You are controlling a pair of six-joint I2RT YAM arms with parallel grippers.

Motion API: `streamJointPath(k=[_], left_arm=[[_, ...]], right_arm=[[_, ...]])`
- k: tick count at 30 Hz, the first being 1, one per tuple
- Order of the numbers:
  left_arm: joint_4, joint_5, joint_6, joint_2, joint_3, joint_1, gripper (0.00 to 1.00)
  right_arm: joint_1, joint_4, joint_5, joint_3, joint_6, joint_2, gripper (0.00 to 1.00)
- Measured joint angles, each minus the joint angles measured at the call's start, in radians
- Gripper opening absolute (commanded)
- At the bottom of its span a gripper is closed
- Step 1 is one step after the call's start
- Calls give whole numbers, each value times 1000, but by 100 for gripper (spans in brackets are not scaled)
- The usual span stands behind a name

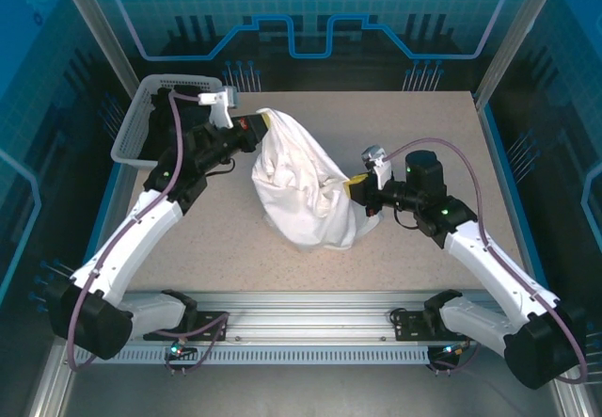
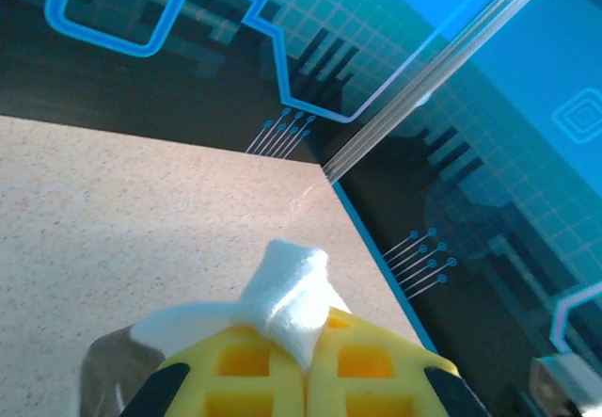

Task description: Fold the inside-out t-shirt

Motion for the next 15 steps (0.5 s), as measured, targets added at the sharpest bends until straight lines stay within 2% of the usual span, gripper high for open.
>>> streamJointPath(k=[3, 6, 8, 9, 12, 15], left_arm=[[-16, -26, 13, 29, -18, 1, 6], [-68, -82, 52, 76, -27, 1, 25], [-121, -139, 89, 119, -31, 1, 43], [-142, -161, 101, 133, -40, 1, 49], [-196, -238, 123, 125, -127, -10, 61], [-239, -291, 124, 38, -254, -81, 70]], right_arm=[[0, 27, -47, 0, 29, 0, 0], [0, 58, -71, 0, 54, 1, 0], [0, 65, -74, 0, 62, 6, 0], [0, 68, -76, 0, 64, 12, 0], [0, 69, -82, 0, 72, 37, 0], [0, 68, -81, 0, 72, 54, 0]])
